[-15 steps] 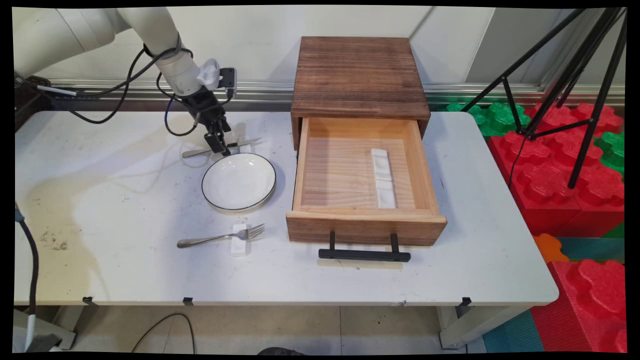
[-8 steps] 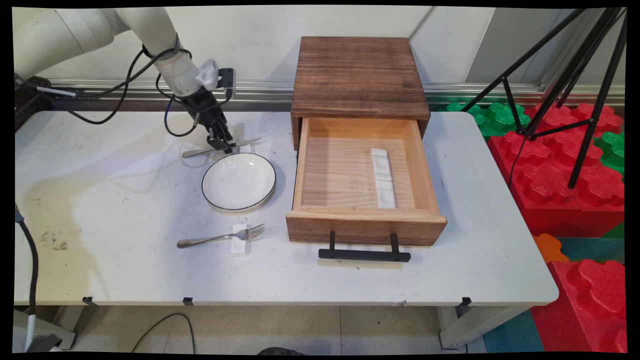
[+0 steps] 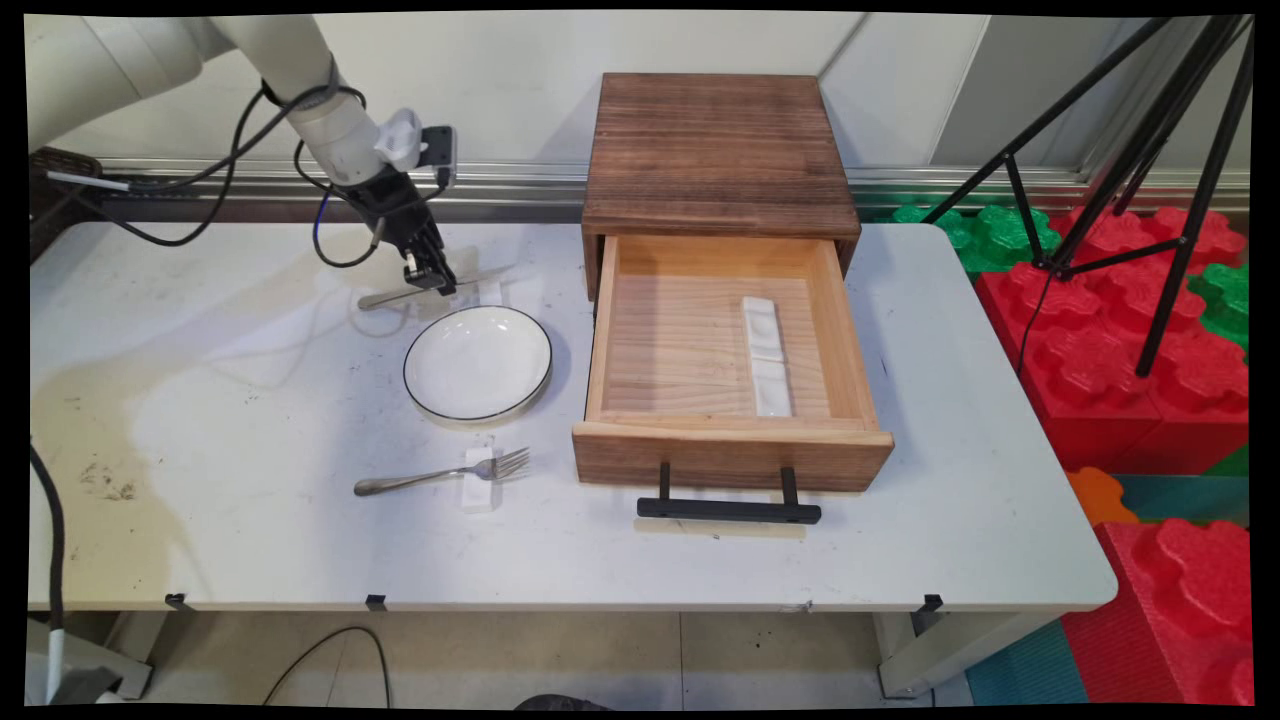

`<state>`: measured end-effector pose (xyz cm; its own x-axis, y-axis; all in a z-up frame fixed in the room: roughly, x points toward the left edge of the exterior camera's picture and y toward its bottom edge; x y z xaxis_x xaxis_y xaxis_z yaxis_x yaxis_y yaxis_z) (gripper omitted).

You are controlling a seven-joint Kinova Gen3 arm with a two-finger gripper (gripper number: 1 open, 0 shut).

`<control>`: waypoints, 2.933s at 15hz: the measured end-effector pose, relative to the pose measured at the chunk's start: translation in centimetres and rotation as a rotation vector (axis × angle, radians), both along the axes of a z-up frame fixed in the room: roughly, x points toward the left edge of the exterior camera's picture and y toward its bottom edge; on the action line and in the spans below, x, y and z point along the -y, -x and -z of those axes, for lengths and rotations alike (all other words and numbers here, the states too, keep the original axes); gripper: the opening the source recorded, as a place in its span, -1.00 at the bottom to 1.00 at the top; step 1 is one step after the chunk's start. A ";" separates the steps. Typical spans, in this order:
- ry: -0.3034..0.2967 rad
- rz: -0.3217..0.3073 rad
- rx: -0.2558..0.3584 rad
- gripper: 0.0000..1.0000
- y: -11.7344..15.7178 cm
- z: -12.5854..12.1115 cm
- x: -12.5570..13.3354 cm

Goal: Place the picked object into the drawer

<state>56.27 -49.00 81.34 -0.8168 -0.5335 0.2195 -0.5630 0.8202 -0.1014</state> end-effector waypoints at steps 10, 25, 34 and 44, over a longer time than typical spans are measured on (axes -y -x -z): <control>0.086 -0.160 -0.044 -1.00 -1.2 -4.9 -2.5; 0.292 -0.224 -0.111 -1.00 3.6 -17.6 -6.7; 0.322 -0.108 -0.176 -1.00 11.6 -21.7 -10.9; 0.328 -0.013 -0.257 -1.00 21.9 -22.6 -13.1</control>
<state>34.32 -35.94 103.93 -0.7069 -0.4112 0.5755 -0.6141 0.7606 -0.2109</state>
